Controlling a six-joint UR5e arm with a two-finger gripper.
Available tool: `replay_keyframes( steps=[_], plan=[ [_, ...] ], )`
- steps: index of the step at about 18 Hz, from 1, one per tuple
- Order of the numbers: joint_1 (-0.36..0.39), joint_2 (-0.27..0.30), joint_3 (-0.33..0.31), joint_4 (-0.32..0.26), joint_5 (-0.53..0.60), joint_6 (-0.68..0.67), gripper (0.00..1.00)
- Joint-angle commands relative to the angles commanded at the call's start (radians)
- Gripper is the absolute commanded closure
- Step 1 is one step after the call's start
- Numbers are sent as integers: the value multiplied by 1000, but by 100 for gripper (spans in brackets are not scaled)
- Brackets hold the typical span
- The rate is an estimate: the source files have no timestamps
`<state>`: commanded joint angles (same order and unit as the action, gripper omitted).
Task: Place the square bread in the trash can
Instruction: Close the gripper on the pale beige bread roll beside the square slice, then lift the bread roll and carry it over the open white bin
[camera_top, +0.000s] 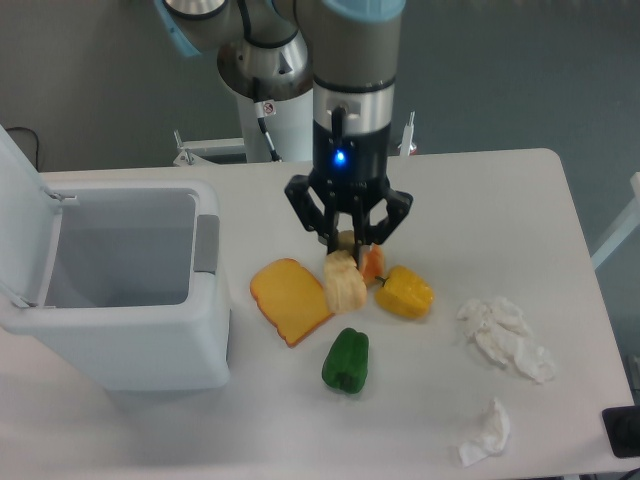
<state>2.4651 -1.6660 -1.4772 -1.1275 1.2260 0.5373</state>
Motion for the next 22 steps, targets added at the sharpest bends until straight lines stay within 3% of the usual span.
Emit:
replay_keyframes(
  steps=[3,12,22],
  plan=[
    [-26,20,-6,0,-54,-71,66],
    [-201,23,-14,0,-65,-198,66],
    [-250,26,-55,0,-76,-209,62]
  ],
)
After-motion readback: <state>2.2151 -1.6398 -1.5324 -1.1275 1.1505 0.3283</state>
